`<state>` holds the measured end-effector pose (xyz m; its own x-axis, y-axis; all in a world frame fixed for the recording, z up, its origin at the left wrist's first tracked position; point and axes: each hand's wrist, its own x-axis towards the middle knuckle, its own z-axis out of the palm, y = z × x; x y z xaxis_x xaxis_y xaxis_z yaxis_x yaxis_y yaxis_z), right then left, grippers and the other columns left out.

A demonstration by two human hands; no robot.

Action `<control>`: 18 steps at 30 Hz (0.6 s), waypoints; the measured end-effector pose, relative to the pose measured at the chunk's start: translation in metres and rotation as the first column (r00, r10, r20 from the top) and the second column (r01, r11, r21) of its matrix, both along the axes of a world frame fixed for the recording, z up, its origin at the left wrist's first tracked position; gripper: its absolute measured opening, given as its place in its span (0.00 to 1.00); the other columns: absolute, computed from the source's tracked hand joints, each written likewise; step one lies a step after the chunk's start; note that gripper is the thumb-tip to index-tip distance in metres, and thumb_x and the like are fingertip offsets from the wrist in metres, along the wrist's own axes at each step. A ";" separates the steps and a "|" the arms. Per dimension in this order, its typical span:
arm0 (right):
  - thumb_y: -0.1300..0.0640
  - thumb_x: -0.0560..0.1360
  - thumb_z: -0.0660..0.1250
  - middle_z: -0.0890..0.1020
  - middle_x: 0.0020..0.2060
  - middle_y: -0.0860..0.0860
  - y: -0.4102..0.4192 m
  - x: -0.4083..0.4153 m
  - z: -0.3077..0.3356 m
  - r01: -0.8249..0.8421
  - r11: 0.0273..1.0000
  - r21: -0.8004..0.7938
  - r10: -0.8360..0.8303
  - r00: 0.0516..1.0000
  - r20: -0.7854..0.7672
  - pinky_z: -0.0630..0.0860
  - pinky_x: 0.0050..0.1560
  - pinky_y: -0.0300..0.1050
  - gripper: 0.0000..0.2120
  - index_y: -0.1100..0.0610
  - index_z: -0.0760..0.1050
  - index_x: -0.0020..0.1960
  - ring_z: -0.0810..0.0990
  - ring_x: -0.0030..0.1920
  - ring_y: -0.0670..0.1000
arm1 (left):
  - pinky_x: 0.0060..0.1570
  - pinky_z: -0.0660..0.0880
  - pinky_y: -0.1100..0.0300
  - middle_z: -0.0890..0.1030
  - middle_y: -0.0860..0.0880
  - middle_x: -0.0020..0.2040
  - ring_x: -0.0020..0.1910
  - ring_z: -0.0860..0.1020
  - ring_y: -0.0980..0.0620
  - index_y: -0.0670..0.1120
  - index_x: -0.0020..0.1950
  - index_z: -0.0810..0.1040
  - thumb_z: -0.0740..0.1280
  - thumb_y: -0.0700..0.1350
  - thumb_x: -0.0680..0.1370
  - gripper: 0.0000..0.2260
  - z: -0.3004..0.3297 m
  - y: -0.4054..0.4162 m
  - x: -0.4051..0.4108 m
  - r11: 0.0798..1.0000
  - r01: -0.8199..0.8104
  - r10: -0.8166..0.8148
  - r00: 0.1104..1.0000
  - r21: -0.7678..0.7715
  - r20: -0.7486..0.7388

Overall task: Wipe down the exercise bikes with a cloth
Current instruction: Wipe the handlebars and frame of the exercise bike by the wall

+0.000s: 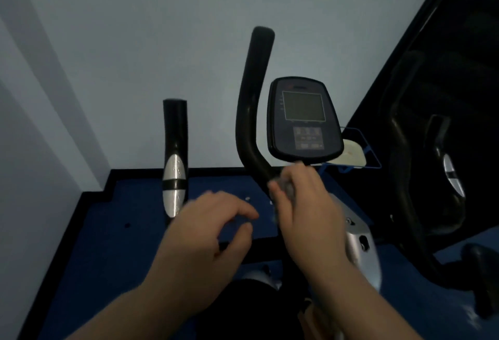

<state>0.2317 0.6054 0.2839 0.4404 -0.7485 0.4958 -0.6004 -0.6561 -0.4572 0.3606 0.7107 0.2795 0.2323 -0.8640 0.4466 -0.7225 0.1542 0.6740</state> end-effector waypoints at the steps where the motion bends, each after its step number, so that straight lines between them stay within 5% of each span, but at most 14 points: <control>1: 0.46 0.78 0.57 0.74 0.43 0.48 -0.013 0.019 0.008 0.009 1.000 -0.026 -0.009 1.000 -0.016 0.68 0.32 0.46 0.09 0.51 0.67 0.47 0.74 0.38 0.51 | 0.49 0.71 0.62 0.79 0.60 0.45 0.46 0.75 0.62 0.52 0.48 0.80 0.63 0.48 0.74 0.08 0.005 -0.007 0.009 0.998 -0.028 0.030 0.999 -0.061 0.026; 6: 0.50 0.78 0.62 0.74 0.44 0.49 -0.024 0.037 0.018 -0.013 0.998 -0.057 0.009 0.997 -0.077 0.69 0.29 0.45 0.06 0.51 0.67 0.49 0.76 0.38 0.53 | 0.56 0.66 0.66 0.78 0.54 0.49 0.52 0.72 0.58 0.44 0.48 0.81 0.64 0.36 0.74 0.08 0.033 -0.048 0.067 0.903 -0.262 0.294 0.955 -0.340 0.046; 11: 0.51 0.76 0.65 0.74 0.40 0.48 -0.013 0.032 0.017 0.029 0.991 -0.130 -0.049 0.988 -0.147 0.54 0.24 0.33 0.06 0.52 0.69 0.46 0.68 0.31 0.47 | 0.59 0.64 0.64 0.79 0.49 0.54 0.57 0.73 0.52 0.44 0.56 0.80 0.63 0.41 0.77 0.10 0.035 -0.079 0.091 0.959 -0.217 0.242 0.962 -0.185 0.129; 15: 0.47 0.80 0.58 0.73 0.45 0.49 -0.037 0.089 0.037 0.094 0.985 -0.147 -0.115 0.983 -0.143 0.58 0.26 0.40 0.10 0.54 0.68 0.52 0.70 0.35 0.48 | 0.52 0.65 0.61 0.79 0.51 0.44 0.50 0.73 0.50 0.46 0.53 0.81 0.62 0.45 0.78 0.10 0.031 -0.084 0.094 0.962 -0.229 0.260 0.933 -0.146 0.249; 18: 0.51 0.76 0.64 0.73 0.41 0.48 -0.017 0.065 0.027 0.085 0.992 -0.098 -0.099 0.984 -0.149 0.56 0.25 0.34 0.07 0.51 0.68 0.48 0.71 0.33 0.48 | 0.50 0.64 0.63 0.78 0.52 0.42 0.48 0.71 0.52 0.46 0.51 0.81 0.63 0.44 0.77 0.09 0.031 -0.084 0.099 0.968 -0.194 0.231 0.937 -0.159 0.260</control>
<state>0.2964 0.5880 0.3107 0.4473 -0.7444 0.4958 -0.7185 -0.6292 -0.2964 0.4591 0.6267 0.3100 0.2569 -0.7387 0.6231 -0.9018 0.0486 0.4294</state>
